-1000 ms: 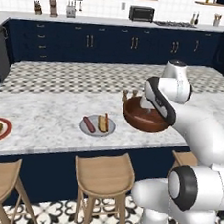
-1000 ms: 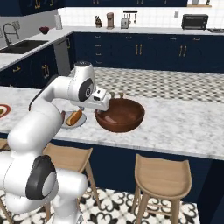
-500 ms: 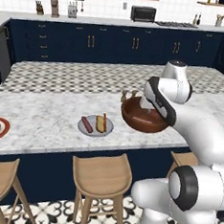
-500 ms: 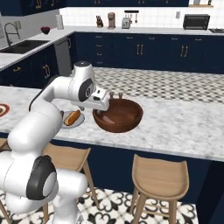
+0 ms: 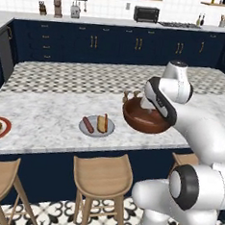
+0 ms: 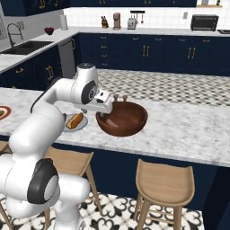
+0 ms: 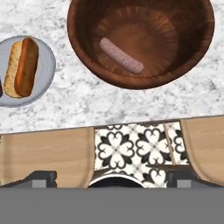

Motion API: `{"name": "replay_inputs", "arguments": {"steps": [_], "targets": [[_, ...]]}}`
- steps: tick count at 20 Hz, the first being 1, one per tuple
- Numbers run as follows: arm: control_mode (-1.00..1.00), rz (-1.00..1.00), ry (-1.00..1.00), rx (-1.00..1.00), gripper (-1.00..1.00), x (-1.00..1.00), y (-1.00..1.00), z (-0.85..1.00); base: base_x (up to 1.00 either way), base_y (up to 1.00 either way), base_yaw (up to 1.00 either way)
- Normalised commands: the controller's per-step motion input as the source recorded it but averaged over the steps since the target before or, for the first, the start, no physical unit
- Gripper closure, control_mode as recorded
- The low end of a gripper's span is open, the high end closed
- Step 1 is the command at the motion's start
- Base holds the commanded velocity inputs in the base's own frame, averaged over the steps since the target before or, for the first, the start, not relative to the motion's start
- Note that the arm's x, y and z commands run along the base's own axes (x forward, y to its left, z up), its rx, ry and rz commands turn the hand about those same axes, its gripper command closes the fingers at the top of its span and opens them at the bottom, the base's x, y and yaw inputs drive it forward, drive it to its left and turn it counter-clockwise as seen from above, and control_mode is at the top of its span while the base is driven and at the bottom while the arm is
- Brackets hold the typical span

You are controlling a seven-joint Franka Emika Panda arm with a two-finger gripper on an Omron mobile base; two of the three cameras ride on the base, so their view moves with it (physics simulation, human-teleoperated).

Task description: Place one bun and one sausage from the bowl on each plate.

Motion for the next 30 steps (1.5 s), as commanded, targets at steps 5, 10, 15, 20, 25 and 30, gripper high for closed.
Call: {"name": "replay_inputs", "arguments": {"steps": [5, 10, 15, 20, 25, 30], "targets": [[-1.00, 0.26, 0.00, 0.20, -1.00, 1.00, -0.42, 0.00, 0.00, 0.00, 0.00], [-1.00, 0.40, 0.00, 0.08, -1.00, 0.98, -0.17, -0.28, 0.00, 0.00, 0.00], [-1.00, 0.24, 0.00, -0.09, -1.00, 0.49, 0.00, -0.81, 0.00, 0.00, 0.00], [-1.00, 0.09, 0.00, -0.06, -1.00, 0.29, 0.00, -0.58, 0.00, 0.00, 0.00], [-1.00, 0.07, 0.00, 0.00, -1.00, 0.13, 0.00, -0.43, 0.00, 0.00, 0.00], [-1.00, 0.06, 0.00, -0.02, -1.00, 0.00, 0.00, -0.39, 0.00, 0.00, 0.00]]}}
